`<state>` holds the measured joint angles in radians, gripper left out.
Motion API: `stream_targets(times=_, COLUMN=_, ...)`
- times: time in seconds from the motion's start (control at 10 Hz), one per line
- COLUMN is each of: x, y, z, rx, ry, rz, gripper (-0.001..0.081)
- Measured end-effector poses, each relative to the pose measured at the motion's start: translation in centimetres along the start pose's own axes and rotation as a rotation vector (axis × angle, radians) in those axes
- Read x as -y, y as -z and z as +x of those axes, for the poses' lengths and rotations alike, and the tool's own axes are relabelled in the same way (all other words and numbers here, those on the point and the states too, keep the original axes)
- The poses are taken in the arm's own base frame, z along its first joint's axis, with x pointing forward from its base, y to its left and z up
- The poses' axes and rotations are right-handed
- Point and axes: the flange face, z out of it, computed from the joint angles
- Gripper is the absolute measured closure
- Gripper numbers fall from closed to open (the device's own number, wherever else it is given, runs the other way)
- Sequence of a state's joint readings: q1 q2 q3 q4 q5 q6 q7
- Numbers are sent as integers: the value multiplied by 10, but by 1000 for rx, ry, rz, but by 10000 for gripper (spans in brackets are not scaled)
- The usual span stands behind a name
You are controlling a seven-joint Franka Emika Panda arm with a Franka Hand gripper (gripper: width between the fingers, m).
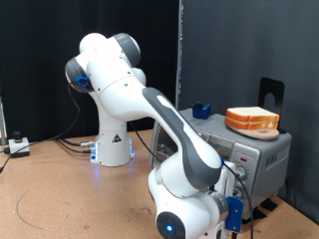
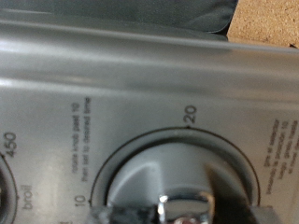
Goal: Make a piece of toast with the oven
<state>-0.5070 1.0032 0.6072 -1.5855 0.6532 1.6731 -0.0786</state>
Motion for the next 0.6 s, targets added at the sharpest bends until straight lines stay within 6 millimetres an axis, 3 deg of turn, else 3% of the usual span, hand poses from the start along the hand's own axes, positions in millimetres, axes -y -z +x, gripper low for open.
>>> stream_targets(times=0.6, x=2, y=-3, z=-27, rx=-239, ry=349, rz=-48, gripper=705)
